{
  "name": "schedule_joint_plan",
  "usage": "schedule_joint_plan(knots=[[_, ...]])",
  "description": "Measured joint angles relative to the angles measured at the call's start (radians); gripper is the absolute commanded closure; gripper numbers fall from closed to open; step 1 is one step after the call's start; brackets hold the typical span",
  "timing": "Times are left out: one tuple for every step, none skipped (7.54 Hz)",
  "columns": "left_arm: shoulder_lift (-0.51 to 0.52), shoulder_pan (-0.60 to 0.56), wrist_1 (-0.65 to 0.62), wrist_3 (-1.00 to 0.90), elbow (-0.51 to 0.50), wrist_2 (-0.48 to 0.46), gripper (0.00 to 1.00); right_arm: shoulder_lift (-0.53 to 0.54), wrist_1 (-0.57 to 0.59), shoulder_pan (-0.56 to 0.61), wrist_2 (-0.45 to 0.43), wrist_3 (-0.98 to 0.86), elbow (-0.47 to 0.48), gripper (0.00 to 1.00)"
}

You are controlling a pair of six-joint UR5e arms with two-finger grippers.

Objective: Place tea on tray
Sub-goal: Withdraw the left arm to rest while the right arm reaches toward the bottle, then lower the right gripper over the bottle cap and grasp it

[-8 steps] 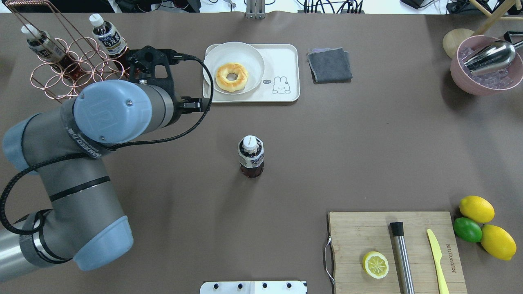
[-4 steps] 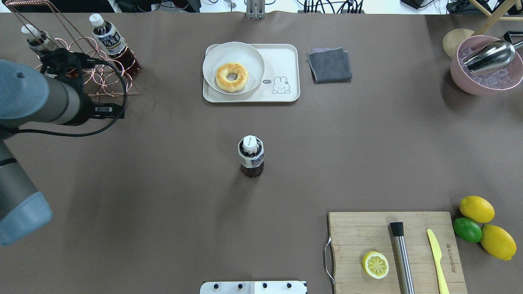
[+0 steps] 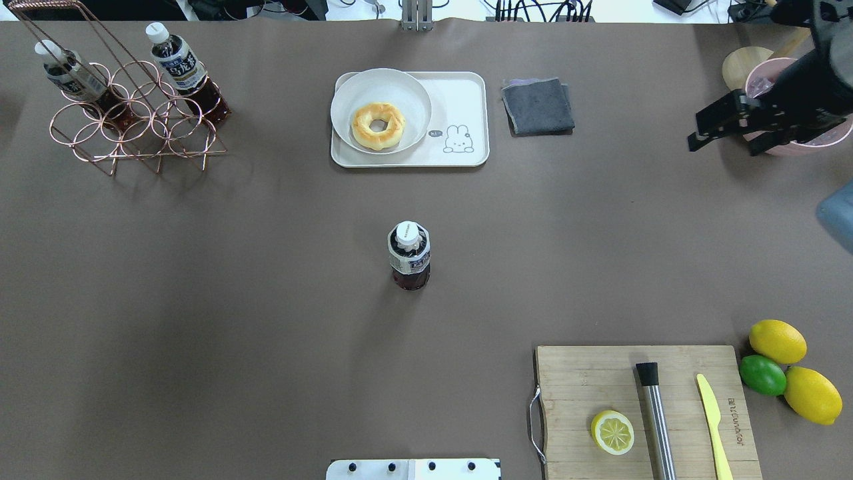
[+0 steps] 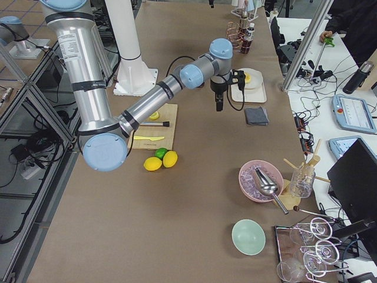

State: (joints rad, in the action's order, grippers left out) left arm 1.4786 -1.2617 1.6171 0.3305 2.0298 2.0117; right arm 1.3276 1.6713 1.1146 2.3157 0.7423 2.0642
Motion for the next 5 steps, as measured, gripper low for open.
schedule_joint_plan(knots=[[-0.025,-0.140,0.015,-0.198,-0.068,0.066,0.02,-0.082,0.017,-0.095,-0.037,0.156,0.016,0.00],[-0.036,-0.257,0.022,-0.357,-0.130,0.113,0.02,-0.193,0.078,-0.187,-0.085,0.253,0.018,0.00],[-0.041,-0.328,0.024,-0.448,-0.170,0.146,0.02,-0.322,0.185,-0.255,-0.132,0.295,0.004,0.00],[-0.044,-0.365,0.024,-0.488,-0.192,0.167,0.02,-0.438,0.283,-0.315,-0.185,0.313,-0.015,0.00],[-0.045,-0.383,0.024,-0.504,-0.202,0.177,0.02,-0.509,0.336,-0.381,-0.256,0.322,-0.032,0.00]])
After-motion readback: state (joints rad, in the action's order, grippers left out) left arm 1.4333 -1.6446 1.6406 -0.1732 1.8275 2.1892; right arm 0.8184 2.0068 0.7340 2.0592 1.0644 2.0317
